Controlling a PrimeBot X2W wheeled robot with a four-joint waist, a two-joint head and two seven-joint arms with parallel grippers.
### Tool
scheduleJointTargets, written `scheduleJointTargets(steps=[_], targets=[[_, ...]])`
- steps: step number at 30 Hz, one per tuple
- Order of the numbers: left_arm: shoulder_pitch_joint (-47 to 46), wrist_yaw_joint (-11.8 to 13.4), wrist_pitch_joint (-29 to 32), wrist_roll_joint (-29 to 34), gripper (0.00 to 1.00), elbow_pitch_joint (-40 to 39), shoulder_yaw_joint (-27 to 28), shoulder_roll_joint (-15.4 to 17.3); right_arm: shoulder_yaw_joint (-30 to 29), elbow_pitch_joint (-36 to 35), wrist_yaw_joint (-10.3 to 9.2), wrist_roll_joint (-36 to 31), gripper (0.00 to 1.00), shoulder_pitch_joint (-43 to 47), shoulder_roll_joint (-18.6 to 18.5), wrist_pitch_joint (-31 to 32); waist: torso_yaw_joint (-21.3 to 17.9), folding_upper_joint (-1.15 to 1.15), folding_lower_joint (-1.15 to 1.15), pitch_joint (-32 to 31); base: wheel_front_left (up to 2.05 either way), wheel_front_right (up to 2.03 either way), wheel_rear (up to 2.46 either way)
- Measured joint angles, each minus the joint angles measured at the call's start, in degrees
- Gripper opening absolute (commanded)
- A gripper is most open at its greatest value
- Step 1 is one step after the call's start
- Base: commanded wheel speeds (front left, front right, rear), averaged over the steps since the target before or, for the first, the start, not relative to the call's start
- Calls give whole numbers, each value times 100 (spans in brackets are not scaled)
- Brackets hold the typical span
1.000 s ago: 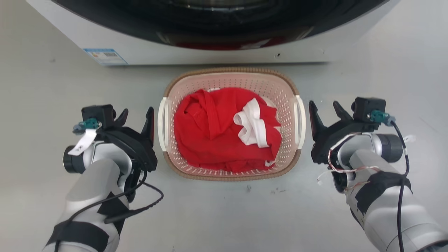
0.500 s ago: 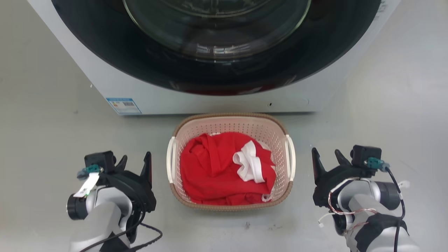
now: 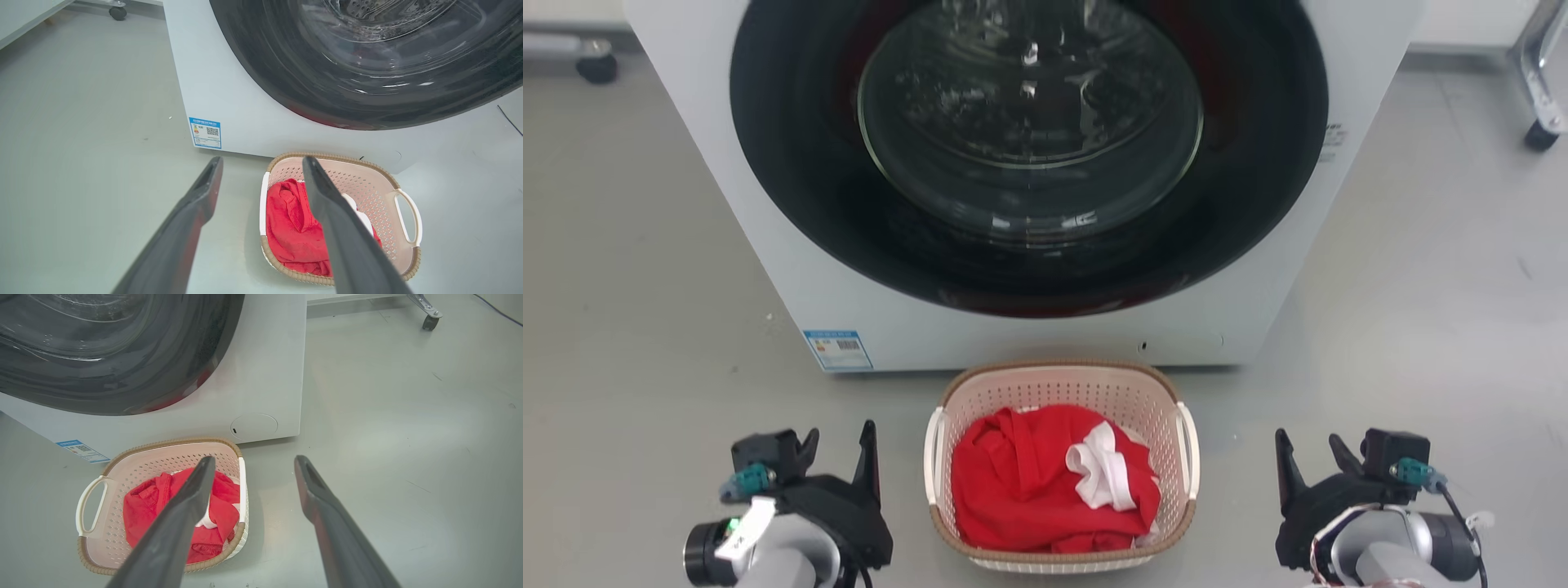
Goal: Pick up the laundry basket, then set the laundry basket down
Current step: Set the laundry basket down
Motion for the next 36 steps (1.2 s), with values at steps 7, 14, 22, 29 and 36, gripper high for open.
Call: scheduleJointTargets(steps=[7, 14, 22, 29, 36], targets=[[869, 240, 0, 313, 100, -977, 109, 120, -82, -679, -135, -334, 100, 618, -79, 0, 1, 0, 0, -445, 0, 0, 0], [1790, 408, -1, 662, 100, -2062, 166, 123, -197, -1407, -231, -686, 100, 1373, -189, 0, -7, 0, 0, -798, 0, 0, 0], [2617, 501, -1, 1004, 100, -3094, 183, 119, -411, -2297, -283, -1043, 100, 2026, -290, 0, -2, 0, 0, -1053, 0, 0, 0], [3097, 599, -1, 1277, 100, -3950, 420, 189, -766, -3190, -290, -1360, 100, 2524, -344, 0, 16, 1, 1, -1106, 0, 0, 0], [3437, 649, -1, 1516, 100, -4519, 651, 252, -1446, -3789, -291, -1725, 100, 2984, -271, -1, 5, 1, 1, -1086, 0, 0, 0]])
